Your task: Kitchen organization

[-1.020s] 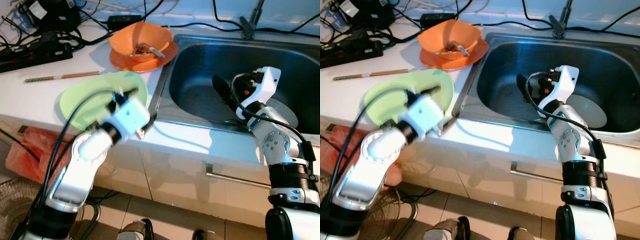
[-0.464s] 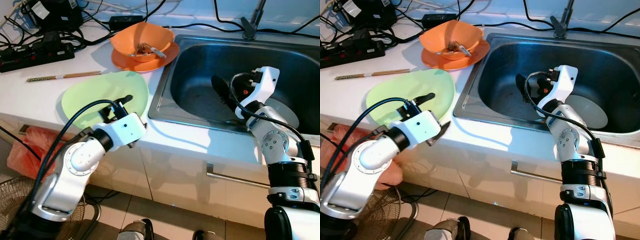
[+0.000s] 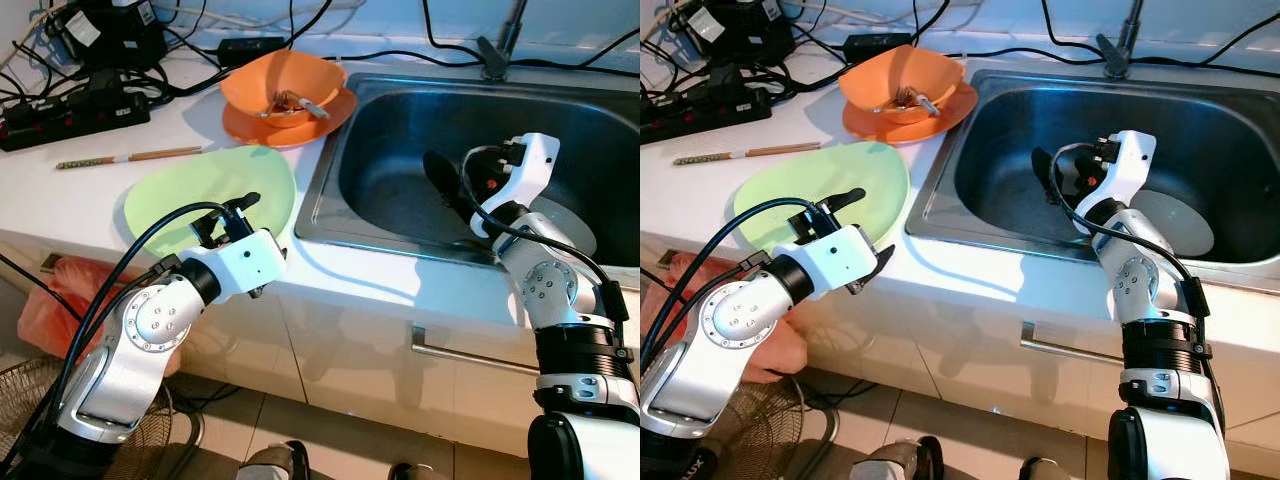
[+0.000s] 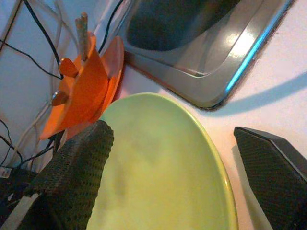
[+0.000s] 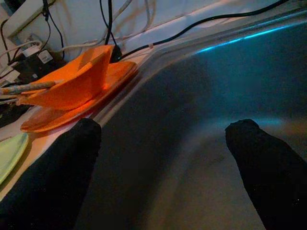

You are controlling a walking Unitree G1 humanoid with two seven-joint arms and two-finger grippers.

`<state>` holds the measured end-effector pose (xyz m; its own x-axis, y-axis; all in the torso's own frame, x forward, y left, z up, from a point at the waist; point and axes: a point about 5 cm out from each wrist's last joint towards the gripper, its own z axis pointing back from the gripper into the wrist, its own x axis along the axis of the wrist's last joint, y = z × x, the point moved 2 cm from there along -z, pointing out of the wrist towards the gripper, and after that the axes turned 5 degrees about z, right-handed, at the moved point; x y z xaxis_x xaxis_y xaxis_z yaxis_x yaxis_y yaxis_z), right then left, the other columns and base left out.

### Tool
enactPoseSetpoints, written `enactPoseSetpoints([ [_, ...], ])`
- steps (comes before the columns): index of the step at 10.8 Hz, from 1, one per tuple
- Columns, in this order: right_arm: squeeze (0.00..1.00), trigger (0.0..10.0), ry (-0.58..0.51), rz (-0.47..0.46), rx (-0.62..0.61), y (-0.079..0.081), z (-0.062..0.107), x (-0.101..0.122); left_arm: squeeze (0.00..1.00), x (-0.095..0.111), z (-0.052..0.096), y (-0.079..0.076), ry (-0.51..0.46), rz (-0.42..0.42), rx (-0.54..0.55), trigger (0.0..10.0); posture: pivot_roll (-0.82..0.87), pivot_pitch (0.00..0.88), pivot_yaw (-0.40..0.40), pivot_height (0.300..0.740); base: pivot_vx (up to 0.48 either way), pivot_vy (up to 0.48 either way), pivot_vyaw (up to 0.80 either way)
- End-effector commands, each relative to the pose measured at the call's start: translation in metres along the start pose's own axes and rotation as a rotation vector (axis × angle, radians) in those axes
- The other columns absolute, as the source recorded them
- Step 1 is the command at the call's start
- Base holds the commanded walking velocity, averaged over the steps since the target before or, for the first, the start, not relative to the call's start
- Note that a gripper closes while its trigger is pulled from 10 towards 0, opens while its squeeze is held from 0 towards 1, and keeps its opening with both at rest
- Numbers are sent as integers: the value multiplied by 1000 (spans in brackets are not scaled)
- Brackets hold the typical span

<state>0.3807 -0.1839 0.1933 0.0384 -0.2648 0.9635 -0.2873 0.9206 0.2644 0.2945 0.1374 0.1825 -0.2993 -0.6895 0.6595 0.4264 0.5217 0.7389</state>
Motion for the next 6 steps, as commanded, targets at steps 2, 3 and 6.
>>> enactPoseSetpoints([
  [2,1000,10000,-4,-5,-3,0,1,2,0,-21,1,-2,90,21,-30,0,84,119,88,740,0,0,0],
  [3,1000,10000,-4,-6,-5,0,1,2,0,-28,3,-3,128,19,-46,0,85,121,89,740,0,0,0],
  [6,1000,10000,-2,-10,-6,0,1,1,0,-40,6,-3,176,34,-49,0,86,124,90,740,0,0,0],
])
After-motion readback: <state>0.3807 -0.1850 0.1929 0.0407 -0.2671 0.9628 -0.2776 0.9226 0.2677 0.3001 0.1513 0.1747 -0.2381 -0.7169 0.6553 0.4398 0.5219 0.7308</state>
